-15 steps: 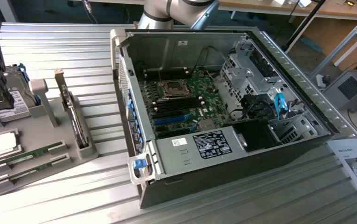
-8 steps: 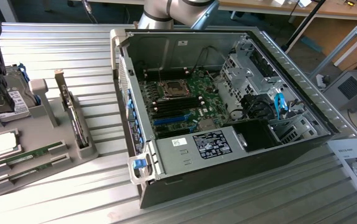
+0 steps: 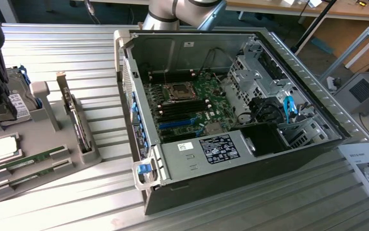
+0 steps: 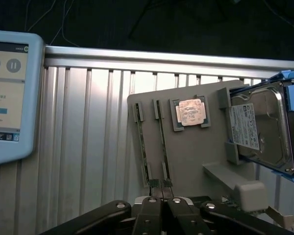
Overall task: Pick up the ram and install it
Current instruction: 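Pick up the ram and move it above insertion slot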
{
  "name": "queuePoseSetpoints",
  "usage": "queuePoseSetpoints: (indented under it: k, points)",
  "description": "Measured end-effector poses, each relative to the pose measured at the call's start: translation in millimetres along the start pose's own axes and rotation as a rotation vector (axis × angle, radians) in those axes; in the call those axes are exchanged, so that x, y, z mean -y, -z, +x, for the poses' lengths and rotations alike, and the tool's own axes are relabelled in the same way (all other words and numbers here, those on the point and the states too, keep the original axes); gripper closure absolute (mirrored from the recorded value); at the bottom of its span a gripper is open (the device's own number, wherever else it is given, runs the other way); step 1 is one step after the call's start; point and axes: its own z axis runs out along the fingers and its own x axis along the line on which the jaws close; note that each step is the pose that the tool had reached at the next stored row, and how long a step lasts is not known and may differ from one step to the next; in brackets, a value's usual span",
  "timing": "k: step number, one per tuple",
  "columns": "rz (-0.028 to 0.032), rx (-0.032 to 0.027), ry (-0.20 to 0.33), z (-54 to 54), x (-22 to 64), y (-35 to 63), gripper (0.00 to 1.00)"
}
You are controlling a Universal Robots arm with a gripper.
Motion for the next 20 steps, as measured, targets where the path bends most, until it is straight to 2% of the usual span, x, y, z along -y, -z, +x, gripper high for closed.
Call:
queuePoseSetpoints:
  k: [7,20]
  points:
    - [-0.0002,-0.0002,0.000,1.2,0.1,-4.3,0.89]
    - [0.0000,0.0000,0.000,1.2,0.1,-4.5,0.89]
